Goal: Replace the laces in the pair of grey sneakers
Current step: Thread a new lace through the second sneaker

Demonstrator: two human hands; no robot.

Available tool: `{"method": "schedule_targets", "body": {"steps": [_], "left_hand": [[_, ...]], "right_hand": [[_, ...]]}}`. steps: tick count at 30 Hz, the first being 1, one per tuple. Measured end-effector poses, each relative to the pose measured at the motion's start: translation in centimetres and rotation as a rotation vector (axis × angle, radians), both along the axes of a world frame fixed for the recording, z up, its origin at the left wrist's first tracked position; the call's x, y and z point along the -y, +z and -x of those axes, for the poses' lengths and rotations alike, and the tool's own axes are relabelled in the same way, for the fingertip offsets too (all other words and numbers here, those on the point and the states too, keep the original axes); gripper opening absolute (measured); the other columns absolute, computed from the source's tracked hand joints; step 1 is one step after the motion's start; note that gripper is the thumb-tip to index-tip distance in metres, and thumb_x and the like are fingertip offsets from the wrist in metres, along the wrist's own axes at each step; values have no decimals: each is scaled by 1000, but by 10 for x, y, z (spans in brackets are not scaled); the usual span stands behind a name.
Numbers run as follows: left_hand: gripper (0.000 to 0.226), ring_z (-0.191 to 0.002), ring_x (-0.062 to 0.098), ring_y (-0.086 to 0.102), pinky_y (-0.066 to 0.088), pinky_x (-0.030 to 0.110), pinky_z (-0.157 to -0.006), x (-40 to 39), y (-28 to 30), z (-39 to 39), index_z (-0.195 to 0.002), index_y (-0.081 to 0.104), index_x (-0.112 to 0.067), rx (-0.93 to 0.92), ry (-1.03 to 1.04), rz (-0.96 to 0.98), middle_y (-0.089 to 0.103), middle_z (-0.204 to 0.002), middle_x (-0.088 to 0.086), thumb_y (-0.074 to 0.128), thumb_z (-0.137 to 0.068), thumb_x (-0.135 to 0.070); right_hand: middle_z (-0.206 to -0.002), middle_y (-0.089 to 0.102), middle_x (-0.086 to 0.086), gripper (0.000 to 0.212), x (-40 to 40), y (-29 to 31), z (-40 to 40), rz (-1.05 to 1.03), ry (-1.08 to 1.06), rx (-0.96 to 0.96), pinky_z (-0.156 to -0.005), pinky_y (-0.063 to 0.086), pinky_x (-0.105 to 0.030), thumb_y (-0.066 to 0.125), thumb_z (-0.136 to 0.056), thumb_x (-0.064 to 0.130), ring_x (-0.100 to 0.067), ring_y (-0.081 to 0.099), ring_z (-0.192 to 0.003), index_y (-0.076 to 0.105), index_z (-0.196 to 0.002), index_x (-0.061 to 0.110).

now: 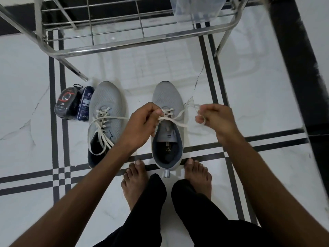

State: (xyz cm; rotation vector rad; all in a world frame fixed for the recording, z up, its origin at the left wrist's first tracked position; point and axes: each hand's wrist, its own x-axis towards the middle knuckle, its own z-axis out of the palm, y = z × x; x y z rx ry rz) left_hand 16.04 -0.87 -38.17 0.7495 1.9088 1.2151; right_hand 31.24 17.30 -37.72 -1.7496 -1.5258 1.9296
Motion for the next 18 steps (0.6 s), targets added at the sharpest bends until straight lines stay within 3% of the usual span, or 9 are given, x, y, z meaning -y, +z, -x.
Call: {"method": "schedule_targets", "body": {"steps": [1, 3, 5, 7, 9, 11, 13, 15, 18], "left_hand": [[17, -52, 6, 50, 48, 26, -50, -2, -1, -2, -90, 61, -17, 0, 11, 6, 56, -60, -9, 51, -102, -19], [11, -51, 7, 53, 49, 27, -51, -4, -2, -5, -89, 62, -20, 18, 31, 26, 65, -63, -4, 57, -99, -21], [9, -50, 8, 53, 48, 25, -52, -8, -2, -7, -91, 58, -19, 57, 42, 37, 68, -64, 2, 64, -96, -24], [17, -49, 9, 54, 46, 22, -50, -14, -1, -9, -93, 55, -14, 100, 74, 35, 67, -62, 3, 68, -93, -25], [19, -47, 10, 54, 47, 22, -48, -16, -1, -7, -91, 56, -10, 151, 140, 39, 65, -59, 3, 69, -92, -24], [20, -50, 11, 57, 50, 24, -50, -12, -4, -6, -90, 58, -10, 186, 182, 42, 65, -60, 4, 69, -92, -26], [27, -62, 13, 63, 57, 35, -62, -4, -9, -8, -92, 61, -10, 163, 201, 91, 69, -71, 1, 64, -93, -37], [42, -80, 12, 67, 57, 41, -78, 9, -16, -11, -97, 67, -17, -1, 176, 204, 70, -90, -4, 57, -90, -56], [42, -82, 1, 65, 55, 28, -74, 23, -23, -14, -107, 70, -30, -246, 25, 307, 66, -102, -15, 70, -79, -62]], "right_hand": [[-122, 65, -13, 22, 3, -1, -1, -130, 279, 197, -85, 57, -32, 66, -93, 12, -19, 71, -91, 67, -115, 13], [-153, 39, -10, 49, 11, 3, 0, -477, 729, 461, -106, 43, -38, 64, -93, 29, -28, 46, -135, 51, -140, 27], [-161, 28, -6, 63, 21, 14, 10, -637, 866, 247, -119, 29, -41, 66, -91, 28, -23, 25, -148, 41, -149, 29], [-145, 53, 4, 58, 32, 23, 24, -458, 849, -101, -112, 40, -32, 69, -91, 25, -8, 46, -135, 47, -145, 30], [-111, 72, 9, 41, 41, 24, 34, -418, 827, -190, -93, 53, -24, 74, -88, 20, 0, 66, -102, 64, -128, 27], [-86, 74, 8, 24, 44, 19, 40, -453, 765, -203, -79, 57, -23, 77, -84, 13, -2, 69, -78, 74, -106, 21], [-86, 75, 8, 18, 46, 9, 43, -460, 748, -186, -78, 57, -24, 77, -84, 11, -5, 69, -77, 77, -100, 19], [-102, 75, 5, 19, 47, -1, 45, -500, 767, -107, -83, 56, -25, 73, -89, 14, -7, 68, -89, 77, -106, 19], [-111, 74, 3, 18, 48, -15, 46, -535, 783, 14, -79, 44, -10, 69, -92, 15, -5, 62, -93, 77, -108, 18]]}}
